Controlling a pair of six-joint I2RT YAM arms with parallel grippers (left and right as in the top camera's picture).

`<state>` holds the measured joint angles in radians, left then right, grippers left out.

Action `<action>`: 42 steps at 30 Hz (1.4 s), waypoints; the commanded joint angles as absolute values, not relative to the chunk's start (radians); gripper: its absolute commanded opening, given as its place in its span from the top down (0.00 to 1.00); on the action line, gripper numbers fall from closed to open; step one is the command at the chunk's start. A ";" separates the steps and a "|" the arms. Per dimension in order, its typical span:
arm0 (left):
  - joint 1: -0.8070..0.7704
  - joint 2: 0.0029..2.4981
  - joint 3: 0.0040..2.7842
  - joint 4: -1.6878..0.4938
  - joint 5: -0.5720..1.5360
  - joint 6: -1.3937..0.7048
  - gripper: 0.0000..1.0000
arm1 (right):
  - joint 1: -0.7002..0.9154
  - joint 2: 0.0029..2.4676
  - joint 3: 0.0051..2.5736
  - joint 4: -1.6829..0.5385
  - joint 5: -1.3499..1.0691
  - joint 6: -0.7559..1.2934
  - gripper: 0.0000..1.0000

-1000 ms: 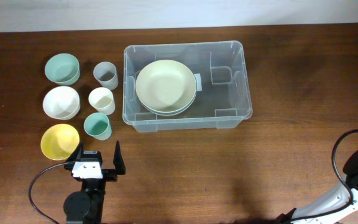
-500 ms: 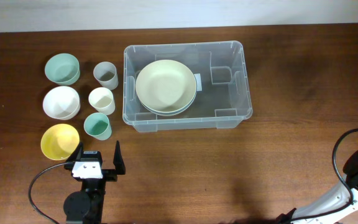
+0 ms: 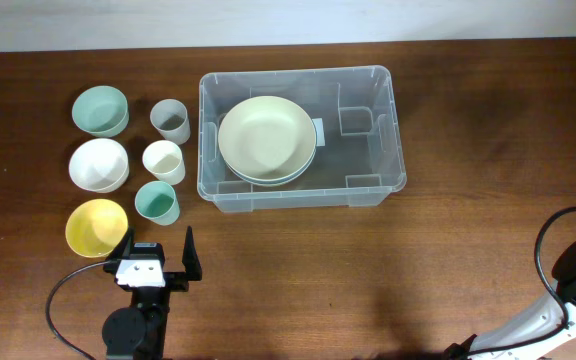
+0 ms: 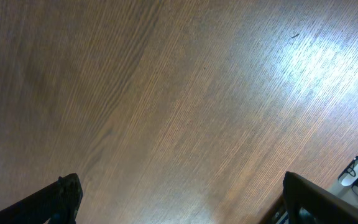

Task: Pack container
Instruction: 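Move the left gripper to the yellow bowl at front left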

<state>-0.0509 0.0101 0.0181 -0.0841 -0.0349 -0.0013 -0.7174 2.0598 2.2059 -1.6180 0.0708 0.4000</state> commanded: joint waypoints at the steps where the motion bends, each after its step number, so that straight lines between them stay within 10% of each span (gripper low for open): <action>1: -0.046 0.006 0.009 -0.079 -0.045 -0.011 0.00 | -0.714 2.053 2.197 -1.615 0.080 0.400 0.01; 42: -0.046 0.051 0.136 0.155 0.064 0.182 0.00 | -0.714 2.053 2.197 -1.615 0.080 0.400 0.01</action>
<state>-0.0509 0.0189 0.0513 0.1539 0.0498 0.0887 -0.7174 2.0598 2.2059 -1.6180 0.0708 0.4000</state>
